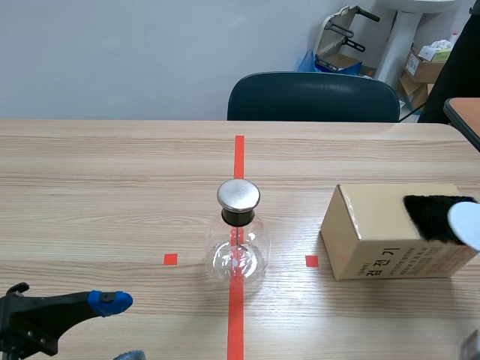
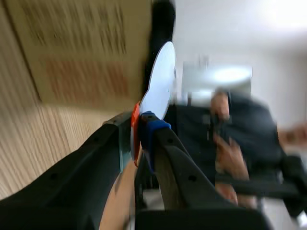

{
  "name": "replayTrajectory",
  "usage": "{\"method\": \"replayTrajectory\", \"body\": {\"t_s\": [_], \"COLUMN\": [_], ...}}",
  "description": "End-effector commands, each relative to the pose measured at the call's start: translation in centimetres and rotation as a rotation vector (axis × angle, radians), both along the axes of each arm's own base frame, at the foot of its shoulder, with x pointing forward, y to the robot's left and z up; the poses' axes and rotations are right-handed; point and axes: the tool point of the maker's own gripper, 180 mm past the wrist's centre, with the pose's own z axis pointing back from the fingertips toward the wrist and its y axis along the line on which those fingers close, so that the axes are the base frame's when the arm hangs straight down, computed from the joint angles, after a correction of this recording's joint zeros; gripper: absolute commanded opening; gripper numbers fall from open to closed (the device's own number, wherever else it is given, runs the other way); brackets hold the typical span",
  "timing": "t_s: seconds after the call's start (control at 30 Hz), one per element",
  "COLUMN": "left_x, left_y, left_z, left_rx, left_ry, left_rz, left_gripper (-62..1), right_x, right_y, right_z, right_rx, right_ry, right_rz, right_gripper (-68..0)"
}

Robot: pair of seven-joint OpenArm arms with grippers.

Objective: Do the electroscope experiment

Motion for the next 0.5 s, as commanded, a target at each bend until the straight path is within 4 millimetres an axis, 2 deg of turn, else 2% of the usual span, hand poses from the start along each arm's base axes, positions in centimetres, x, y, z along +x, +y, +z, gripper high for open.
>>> {"method": "replayTrajectory", "body": {"t_s": [0.0, 0.1, 0.3, 0.37, 0.47], "left_x": [0.2, 0.2, 0.2, 0.2, 0.2], "left_y": [0.0, 0.0, 0.0, 0.0, 0.0], "left_z": [0.8, 0.8, 0.8, 0.8, 0.8], "left_rx": [-0.026, -0.026, -0.027, -0.027, -0.027], "left_ry": [-0.017, -0.016, -0.017, -0.017, -0.017], "left_rz": [0.0, 0.0, 0.0, 0.0, 0.0], "left_gripper": [-28.1, -28.1, -28.1, -28.1, -28.1], "right_x": [0.3, 0.3, -1.2, -1.3, -0.5], "right_y": [-1.0, -0.5, 5.1, 5.3, 3.3], "right_z": [1.2, 1.0, 0.5, 0.5, 0.9], "right_rx": [-0.044, -0.05, -0.019, -0.017, -0.019], "right_ry": [-0.052, -0.044, -0.018, -0.018, -0.036], "right_rz": [-0.028, 0.001, 0.32, 0.333, 0.209], "right_gripper": [-65.8, -65.8, -65.8, -65.8, -65.8]}}
